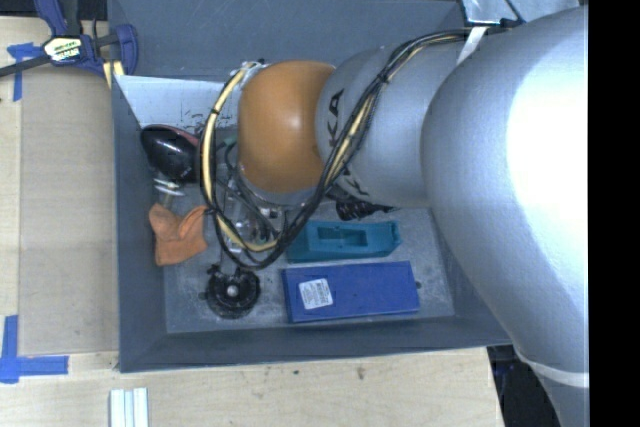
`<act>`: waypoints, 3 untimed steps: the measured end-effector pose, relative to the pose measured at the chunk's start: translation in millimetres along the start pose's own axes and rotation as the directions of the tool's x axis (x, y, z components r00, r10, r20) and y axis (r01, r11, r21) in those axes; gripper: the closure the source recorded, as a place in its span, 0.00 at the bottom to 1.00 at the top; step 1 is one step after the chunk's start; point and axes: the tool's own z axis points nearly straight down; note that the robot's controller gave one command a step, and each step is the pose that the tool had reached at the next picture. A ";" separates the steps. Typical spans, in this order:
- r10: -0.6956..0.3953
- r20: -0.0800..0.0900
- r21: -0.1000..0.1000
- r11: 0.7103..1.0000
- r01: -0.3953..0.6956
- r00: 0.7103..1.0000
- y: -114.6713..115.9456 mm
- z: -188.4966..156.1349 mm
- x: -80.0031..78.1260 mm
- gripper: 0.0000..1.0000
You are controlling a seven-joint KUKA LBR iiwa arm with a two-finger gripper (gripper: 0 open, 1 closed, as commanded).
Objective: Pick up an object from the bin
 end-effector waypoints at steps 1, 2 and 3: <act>0.006 0.000 0.004 1.000 -0.006 1.000 -1.9 16.0 -14.2 0.00; 0.156 0.001 0.000 0.988 -0.156 0.988 -12.2 12.4 5.7 0.00; 0.289 -0.001 0.002 0.957 -0.289 0.957 -20.8 -3.9 10.0 0.00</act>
Offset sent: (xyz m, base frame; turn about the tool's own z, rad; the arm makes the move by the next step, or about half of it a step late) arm -0.0351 -0.0262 -0.0083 0.3059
